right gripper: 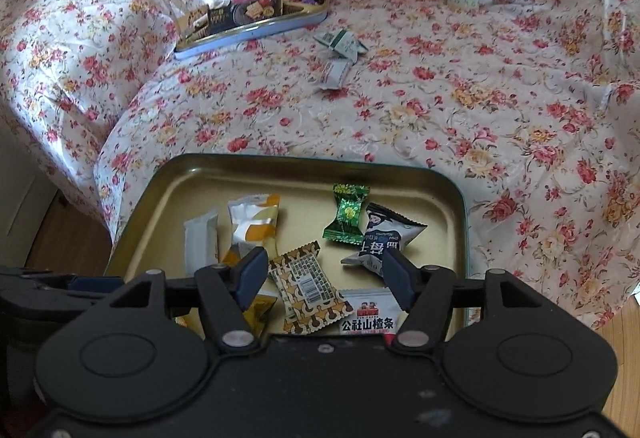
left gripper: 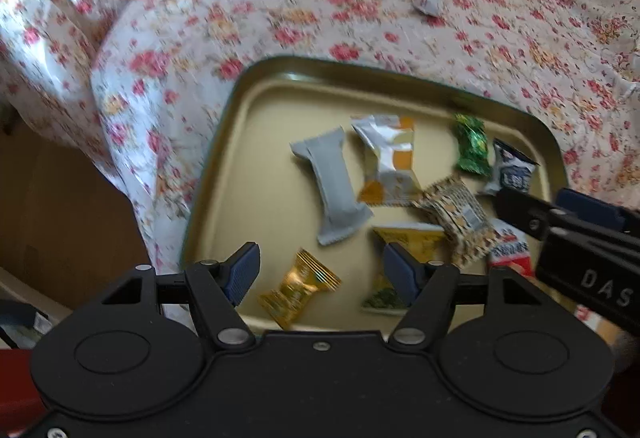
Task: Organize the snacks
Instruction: 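Open both tools to drop the candies into the gold tray, then move the right tool to the green-white packet while the left tool approaches the white Hawthorn bar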
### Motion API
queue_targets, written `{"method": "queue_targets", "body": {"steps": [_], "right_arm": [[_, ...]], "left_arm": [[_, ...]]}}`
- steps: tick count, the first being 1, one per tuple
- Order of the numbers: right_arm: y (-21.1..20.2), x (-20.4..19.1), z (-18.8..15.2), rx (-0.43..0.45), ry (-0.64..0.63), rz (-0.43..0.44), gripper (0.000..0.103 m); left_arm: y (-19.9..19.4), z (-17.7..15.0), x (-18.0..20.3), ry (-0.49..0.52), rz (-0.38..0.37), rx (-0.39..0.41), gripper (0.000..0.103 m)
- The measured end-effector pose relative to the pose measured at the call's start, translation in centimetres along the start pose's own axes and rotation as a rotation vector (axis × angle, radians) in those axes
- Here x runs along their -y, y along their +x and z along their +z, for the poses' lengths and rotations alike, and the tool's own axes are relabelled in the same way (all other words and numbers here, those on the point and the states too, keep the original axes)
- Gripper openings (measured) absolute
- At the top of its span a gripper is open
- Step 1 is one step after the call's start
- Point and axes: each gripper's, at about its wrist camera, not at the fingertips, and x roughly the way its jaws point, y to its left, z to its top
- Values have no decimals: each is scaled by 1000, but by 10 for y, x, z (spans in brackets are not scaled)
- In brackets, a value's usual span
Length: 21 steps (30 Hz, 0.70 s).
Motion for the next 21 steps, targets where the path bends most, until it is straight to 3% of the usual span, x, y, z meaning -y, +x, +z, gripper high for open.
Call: {"method": "queue_targets", "body": {"steps": [6, 21], "right_arm": [[9, 1, 4, -89, 14, 40, 68], [19, 0, 14, -183, -25, 36, 68]], "left_arm": [[6, 3, 2, 6, 6, -101, 70], [12, 14, 7, 48, 18, -176, 69]]}}
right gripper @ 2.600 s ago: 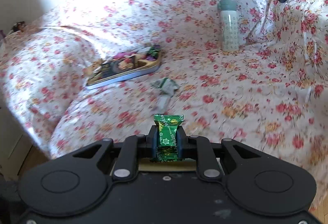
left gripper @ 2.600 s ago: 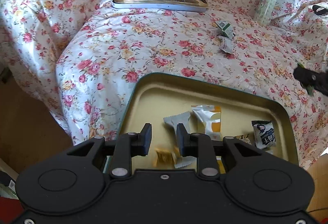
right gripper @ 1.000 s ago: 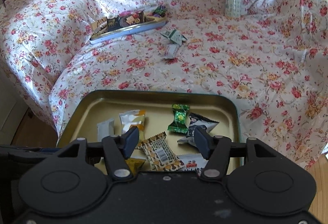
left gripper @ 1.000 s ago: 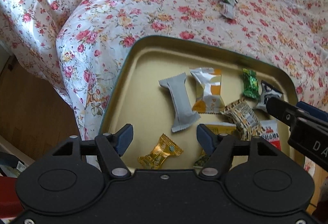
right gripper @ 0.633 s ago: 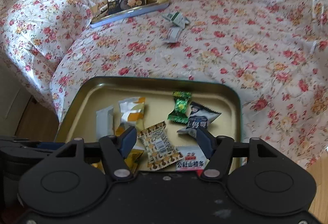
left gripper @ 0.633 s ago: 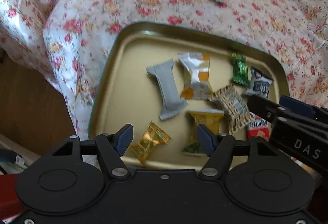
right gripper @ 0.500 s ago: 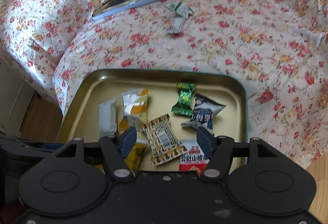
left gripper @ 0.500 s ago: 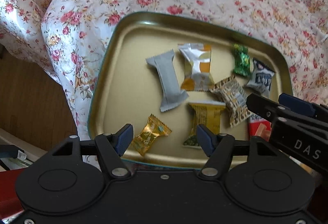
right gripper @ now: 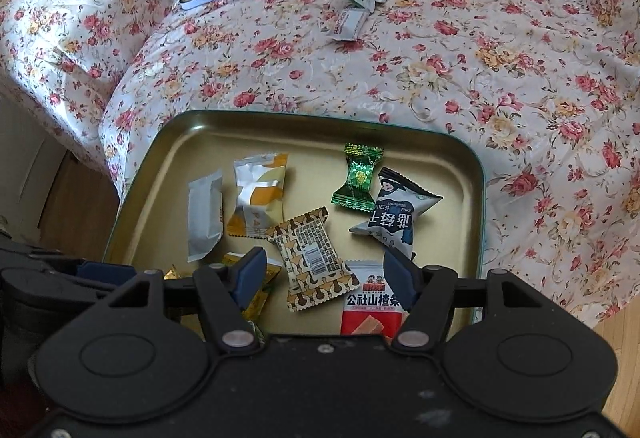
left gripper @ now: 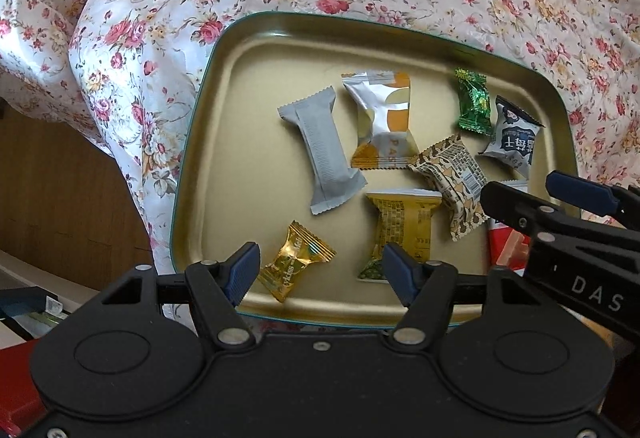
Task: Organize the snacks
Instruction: 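Move the right tool to the green-white packet while the left tool approaches the white Hawthorn bar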
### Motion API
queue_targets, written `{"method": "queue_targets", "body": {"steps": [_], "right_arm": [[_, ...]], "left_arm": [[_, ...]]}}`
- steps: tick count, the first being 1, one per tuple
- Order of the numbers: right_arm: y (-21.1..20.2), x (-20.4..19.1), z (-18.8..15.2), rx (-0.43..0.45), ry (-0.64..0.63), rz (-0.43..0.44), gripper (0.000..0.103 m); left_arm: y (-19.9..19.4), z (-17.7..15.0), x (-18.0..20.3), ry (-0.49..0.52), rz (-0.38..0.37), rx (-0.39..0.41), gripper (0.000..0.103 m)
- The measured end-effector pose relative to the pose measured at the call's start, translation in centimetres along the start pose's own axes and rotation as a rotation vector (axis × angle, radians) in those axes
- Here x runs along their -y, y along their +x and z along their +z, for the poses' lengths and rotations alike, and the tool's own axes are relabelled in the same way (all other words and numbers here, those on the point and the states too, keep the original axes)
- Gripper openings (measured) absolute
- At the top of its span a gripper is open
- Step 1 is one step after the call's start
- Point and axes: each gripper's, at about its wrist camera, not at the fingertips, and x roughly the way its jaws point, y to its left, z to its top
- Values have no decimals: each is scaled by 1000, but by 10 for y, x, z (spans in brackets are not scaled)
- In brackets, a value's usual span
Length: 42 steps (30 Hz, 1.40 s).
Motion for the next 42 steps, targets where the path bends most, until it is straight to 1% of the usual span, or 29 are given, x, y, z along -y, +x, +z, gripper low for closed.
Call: {"method": "queue_targets", "body": {"steps": [9, 12, 14, 16, 20, 24, 29, 31, 34, 36, 39, 41, 42], "right_arm": [[10, 2, 11, -71, -8, 28, 68], [13, 4, 17, -101, -19, 38, 68], [14, 6, 23, -118, -25, 45, 68], [14, 8, 29, -126, -27, 50, 68], [11, 14, 51, -98, -37, 43, 68], [11, 27, 78, -25, -21, 14, 68], [18, 47, 114, 88, 11, -43, 68], [24, 56, 128, 128, 21, -65, 68], [36, 67, 149, 181, 29, -97, 69], [44, 73, 162, 208, 23, -104, 69], [59, 74, 181, 237, 4, -113, 70], [66, 72, 192, 256, -9, -100, 71], [70, 71, 198, 267, -19, -86, 73]], "left_arm": [[1, 13, 2, 27, 0, -57, 68], [-4, 21, 3, 39, -7, -52, 68], [-11, 29, 3, 50, -19, -29, 68], [-20, 39, 4, 67, -20, 23, 68], [-39, 65, 9, 107, -14, 183, 68], [-46, 93, 13, 130, -11, 339, 68], [-40, 126, 12, 121, 32, 542, 68], [-34, 134, 12, 137, 29, 616, 69], [-22, 140, 15, 161, 28, 716, 73], [-13, 145, 17, 164, 49, 748, 75], [0, 151, 19, 147, 64, 769, 76], [8, 155, 18, 129, 64, 771, 76], [9, 154, 16, 122, 64, 774, 76]]}}
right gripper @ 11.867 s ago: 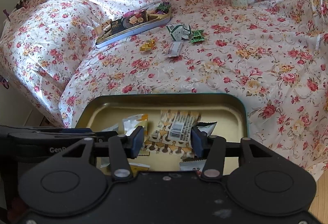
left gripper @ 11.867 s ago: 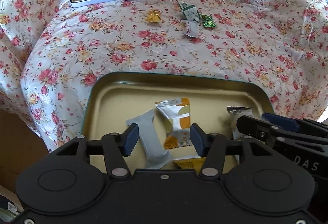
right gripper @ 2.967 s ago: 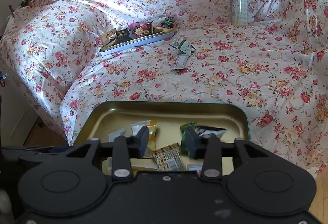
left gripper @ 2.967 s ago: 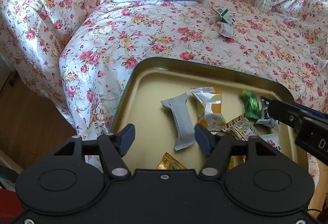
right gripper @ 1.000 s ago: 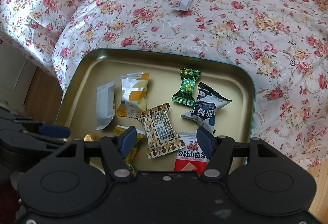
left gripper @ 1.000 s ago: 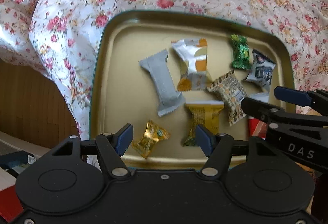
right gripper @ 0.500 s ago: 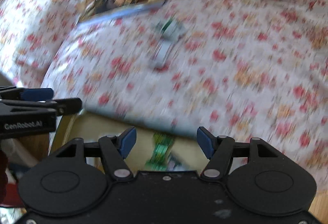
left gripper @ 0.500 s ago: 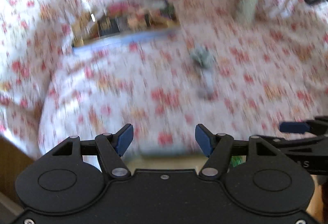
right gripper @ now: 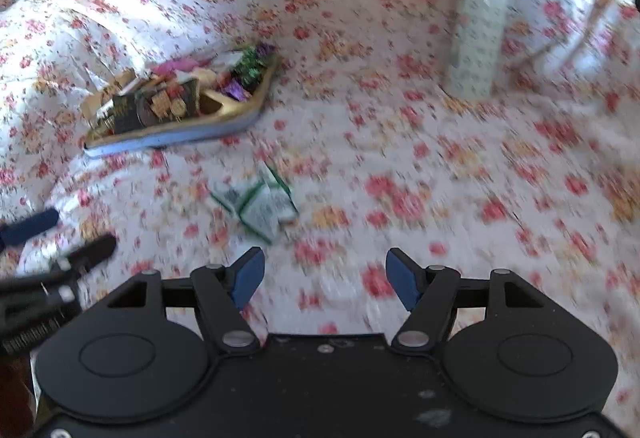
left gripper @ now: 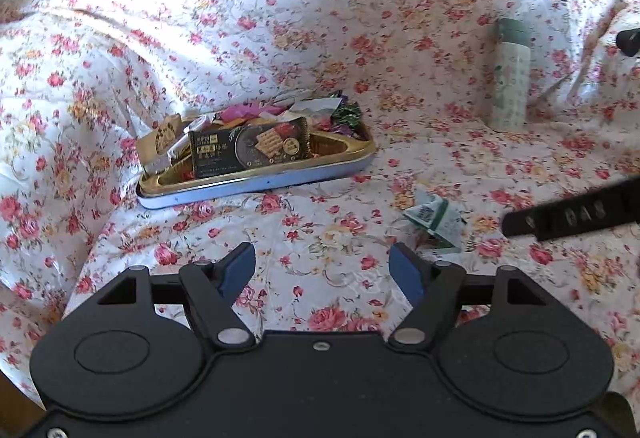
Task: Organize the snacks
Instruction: 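Move the right tool to the green-white packet while the left tool approaches the white Hawthorn bar, then close the right tool on the green-white packet while the left tool grasps the Hawthorn bar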
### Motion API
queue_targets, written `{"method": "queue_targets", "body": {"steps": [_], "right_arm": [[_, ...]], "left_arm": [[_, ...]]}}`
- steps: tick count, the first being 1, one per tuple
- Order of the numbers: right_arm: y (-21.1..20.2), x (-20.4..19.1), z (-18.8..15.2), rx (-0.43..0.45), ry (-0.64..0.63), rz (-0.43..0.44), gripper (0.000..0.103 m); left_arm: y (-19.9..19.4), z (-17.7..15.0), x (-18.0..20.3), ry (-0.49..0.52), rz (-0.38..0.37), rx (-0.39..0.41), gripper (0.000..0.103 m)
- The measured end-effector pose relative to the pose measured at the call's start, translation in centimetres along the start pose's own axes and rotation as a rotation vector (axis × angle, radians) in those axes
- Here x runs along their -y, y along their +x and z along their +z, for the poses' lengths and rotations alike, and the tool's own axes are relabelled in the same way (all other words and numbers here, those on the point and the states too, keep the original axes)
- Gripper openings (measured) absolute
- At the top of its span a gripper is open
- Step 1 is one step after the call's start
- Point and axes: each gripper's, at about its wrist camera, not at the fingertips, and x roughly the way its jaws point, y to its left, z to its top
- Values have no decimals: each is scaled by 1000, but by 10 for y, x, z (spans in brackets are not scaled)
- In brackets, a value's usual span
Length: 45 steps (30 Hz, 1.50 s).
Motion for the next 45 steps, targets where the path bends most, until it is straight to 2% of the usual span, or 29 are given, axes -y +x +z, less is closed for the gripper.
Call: {"method": "queue_targets", "body": {"steps": [2, 5, 8, 10, 13, 19, 22, 23, 26, 31, 36, 39, 45], "right_arm": [[8, -7, 7, 20, -24, 25, 77], [22, -19, 17, 62, -91, 54, 78], [37, -31, 19, 99, -163, 78, 83], [49, -37, 20, 118, -198, 83, 84], [66, -43, 17, 143, -253, 74, 84], [82, -40, 12, 159, -230, 96, 84], [87, -38, 9, 176, -240, 72, 83], [88, -37, 8, 179, -245, 61, 80], [91, -30, 6, 174, -246, 47, 61], [84, -9, 3, 187, -199, 32, 49], [75, 13, -3, 221, -139, -56, 47], [75, 23, -9, 241, -122, -148, 47], [73, 36, -13, 254, -49, -188, 46]], "left_arm": [[3, -1, -1, -2, 12, -4, 76], [11, -1, -1, 27, 24, -46, 76], [16, -3, 0, 65, -18, -102, 76], [17, -7, 0, 69, -32, -124, 80], [18, -12, -1, 79, -51, -147, 81], [17, -14, -3, 69, -99, -165, 81], [16, -14, 0, 85, -103, -159, 81], [17, -13, 1, 91, -105, -158, 81], [17, -12, 5, 110, -124, -159, 81], [18, -9, 16, 138, -168, -166, 80], [26, -1, 31, 151, -199, -169, 80], [33, 4, 41, 154, -207, -172, 80], [53, 7, 54, 123, -220, -214, 80]]}}
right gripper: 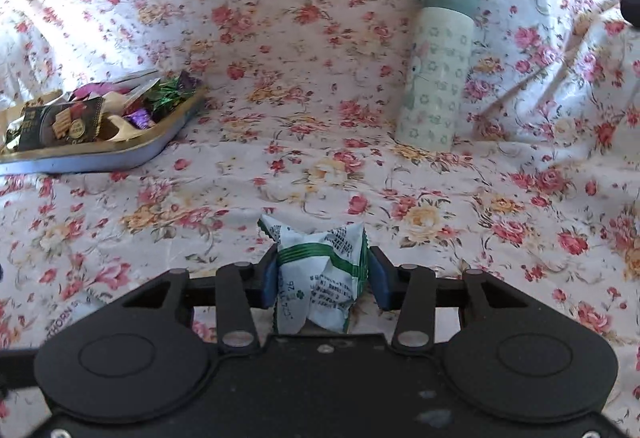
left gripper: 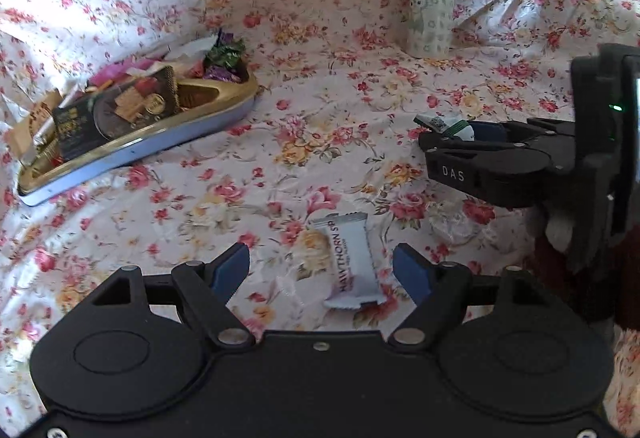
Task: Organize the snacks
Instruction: 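Close the right tool on the green-white packet while the left tool grasps the Hawthorn bar, then carry the green-white packet and Hawthorn bar over the gold tray with both tools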
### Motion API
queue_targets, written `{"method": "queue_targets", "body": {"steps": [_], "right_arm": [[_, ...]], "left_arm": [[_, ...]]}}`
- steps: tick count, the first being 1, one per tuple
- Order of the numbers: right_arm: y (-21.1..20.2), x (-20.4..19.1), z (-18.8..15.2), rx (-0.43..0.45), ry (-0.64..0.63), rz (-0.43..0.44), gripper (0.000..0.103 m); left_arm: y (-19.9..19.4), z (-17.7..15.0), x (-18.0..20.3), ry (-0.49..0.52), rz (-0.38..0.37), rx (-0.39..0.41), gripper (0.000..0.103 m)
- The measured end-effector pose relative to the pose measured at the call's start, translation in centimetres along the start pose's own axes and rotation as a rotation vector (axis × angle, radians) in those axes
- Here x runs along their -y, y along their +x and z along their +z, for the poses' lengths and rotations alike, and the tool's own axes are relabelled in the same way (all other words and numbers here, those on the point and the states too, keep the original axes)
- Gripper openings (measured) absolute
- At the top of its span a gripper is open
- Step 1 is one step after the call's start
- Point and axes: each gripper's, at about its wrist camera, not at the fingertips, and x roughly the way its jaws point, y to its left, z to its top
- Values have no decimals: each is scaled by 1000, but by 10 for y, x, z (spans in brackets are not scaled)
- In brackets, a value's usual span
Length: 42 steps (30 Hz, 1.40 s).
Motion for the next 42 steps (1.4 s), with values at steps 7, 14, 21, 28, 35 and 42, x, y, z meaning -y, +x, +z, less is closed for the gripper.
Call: {"method": "queue_targets", "body": {"steps": [7, 14, 21, 28, 35, 42], "right_arm": [[3, 3, 1, -4, 23, 7, 46], [3, 0, 0, -7, 19, -4, 46], [3, 0, 1, -8, 15, -7, 46], [4, 1, 1, -9, 15, -6, 46], [4, 1, 1, -10, 6, -12, 46], [5, -1, 2, -10, -2, -18, 46]], "left_arm": [[15, -2, 8, 1, 30, 4, 70], [21, -4, 9, -9, 19, 10, 63], [22, 0, 8, -21, -28, 13, 32], [14, 2, 1, -89, -18, 4, 28], [-31, -2, -16, -176, 4, 30, 28], [-72, -29, -28, -233, 21, -1, 28]]}}
